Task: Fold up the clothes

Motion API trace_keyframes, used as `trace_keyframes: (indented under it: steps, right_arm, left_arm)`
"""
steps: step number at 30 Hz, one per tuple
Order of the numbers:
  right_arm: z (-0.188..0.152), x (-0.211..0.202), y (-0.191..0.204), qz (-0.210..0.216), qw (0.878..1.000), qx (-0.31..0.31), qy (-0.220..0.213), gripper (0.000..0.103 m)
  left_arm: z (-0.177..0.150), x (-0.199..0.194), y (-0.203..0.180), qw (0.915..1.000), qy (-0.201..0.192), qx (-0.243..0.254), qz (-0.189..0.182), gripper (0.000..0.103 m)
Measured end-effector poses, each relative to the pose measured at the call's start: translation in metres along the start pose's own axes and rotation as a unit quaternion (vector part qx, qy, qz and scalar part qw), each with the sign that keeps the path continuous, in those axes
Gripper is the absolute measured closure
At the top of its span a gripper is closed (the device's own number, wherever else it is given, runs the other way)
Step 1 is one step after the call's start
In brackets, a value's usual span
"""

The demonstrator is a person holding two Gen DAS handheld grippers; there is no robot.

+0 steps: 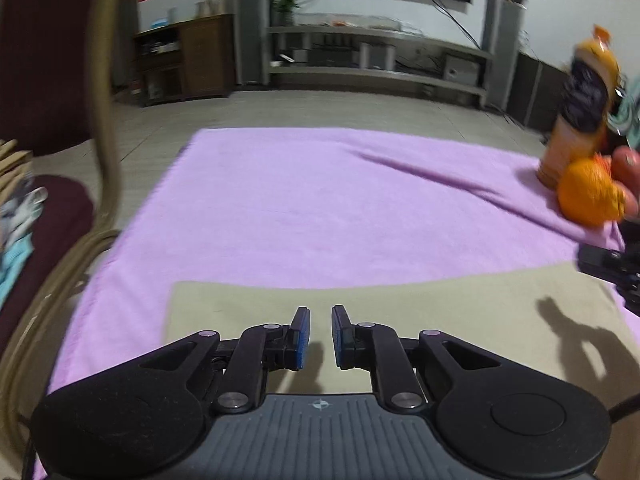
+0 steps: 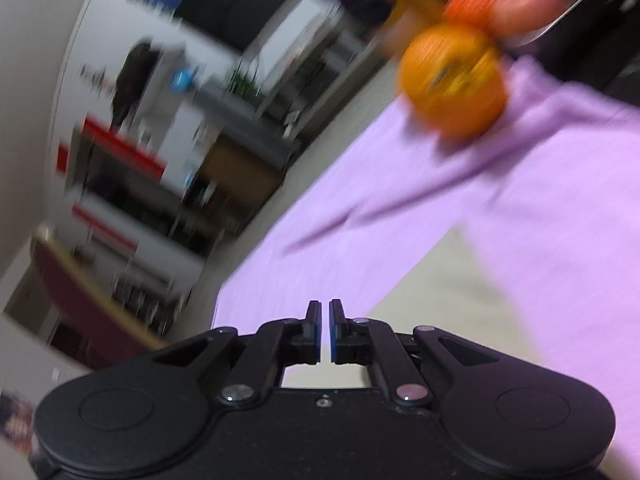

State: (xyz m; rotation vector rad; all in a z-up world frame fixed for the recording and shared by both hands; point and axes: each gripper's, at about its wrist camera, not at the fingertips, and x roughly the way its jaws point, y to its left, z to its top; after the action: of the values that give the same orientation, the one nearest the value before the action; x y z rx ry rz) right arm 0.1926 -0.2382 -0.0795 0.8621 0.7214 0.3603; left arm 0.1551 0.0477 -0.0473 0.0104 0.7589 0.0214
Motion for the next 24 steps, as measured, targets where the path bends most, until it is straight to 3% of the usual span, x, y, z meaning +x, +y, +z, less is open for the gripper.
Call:
trace_keyframes:
  steps: [2,3,5,9,13,16,18,24]
  right_arm:
    - [-0.008,0.022,0.001,0.012,0.999,-0.004,0.043,0.097]
    - [-0.011,0.031,-0.003,0.01,0.998,-0.002,0.061,0.097]
    - [-0.012,0.042,-0.016,-0.005,0.997,0.005,0.073,0.103]
    - [0.004,0.031,-0.034,-0.007,0.999,0.019,0.026,0.103]
    - [0.02,0.006,-0.052,-0.075,0.995,0.033,-0.053,0.103]
    - [0.027,-0.01,-0.064,-0.122,0.985,0.055,-0.107,0.103]
    - [0.026,-0.022,-0.054,-0.132,0.983,0.056,-0.115,0.1]
    - [0.024,-0.061,-0.021,-0.159,0.976,0.056,-0.135,0.095]
  left_arm:
    - [-0.001,0.016,0.0,0.9998,-0.005,0.005,0.016,0.087]
    - [-0.001,0.023,0.001,0.9996,-0.008,0.007,0.025,0.078]
    - [-0.002,0.039,0.003,0.9989,-0.015,0.011,0.044,0.077]
    - [0.003,0.05,0.036,0.9912,-0.022,-0.044,0.123,0.08]
    - [0.007,0.056,0.083,0.9734,-0.018,-0.119,0.195,0.077]
    - [0.011,0.056,0.095,0.9609,-0.004,-0.13,0.244,0.079]
    - [0.015,0.045,0.098,0.9605,0.005,-0.132,0.245,0.084]
    - [0.033,-0.024,0.087,0.9743,0.002,-0.098,0.203,0.083]
